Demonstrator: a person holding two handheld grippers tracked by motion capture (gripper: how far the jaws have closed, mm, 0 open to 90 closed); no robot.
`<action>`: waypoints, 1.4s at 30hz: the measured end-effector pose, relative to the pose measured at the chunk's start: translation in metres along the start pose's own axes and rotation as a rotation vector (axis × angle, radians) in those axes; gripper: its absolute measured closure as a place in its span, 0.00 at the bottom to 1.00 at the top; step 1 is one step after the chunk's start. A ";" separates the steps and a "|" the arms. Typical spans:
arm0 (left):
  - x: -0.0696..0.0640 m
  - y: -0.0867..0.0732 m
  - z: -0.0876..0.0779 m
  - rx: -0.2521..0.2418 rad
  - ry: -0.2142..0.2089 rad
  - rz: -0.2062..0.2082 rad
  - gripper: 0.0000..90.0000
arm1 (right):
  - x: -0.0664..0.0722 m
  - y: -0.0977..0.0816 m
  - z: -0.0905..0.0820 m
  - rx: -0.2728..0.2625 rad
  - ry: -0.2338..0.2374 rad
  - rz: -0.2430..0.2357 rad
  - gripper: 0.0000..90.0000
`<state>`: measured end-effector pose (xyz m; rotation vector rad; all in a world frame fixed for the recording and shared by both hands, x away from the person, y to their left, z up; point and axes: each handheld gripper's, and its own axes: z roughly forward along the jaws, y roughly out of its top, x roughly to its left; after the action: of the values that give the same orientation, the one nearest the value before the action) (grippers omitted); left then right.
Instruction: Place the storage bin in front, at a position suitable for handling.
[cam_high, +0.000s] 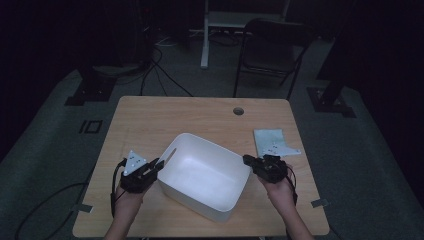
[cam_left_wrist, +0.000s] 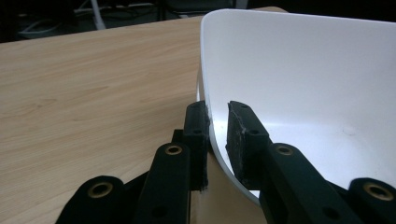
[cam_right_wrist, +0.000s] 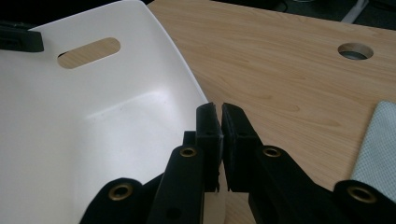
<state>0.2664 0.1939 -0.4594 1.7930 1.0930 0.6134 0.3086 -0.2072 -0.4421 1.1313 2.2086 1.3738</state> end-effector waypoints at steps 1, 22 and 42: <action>-0.001 0.000 -0.001 -0.001 0.004 -0.002 0.86 | 0.000 0.000 0.001 -0.002 -0.003 -0.005 0.95; -0.016 -0.012 -0.016 -0.032 0.068 -0.018 0.85 | -0.009 0.014 0.020 0.003 0.023 0.016 0.93; -0.037 -0.024 -0.028 -0.081 0.123 -0.018 0.78 | -0.013 0.021 0.034 -0.010 0.035 0.017 0.87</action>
<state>0.2172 0.1787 -0.4669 1.6925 1.1499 0.7549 0.3473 -0.1915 -0.4430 1.1334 2.2182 1.4201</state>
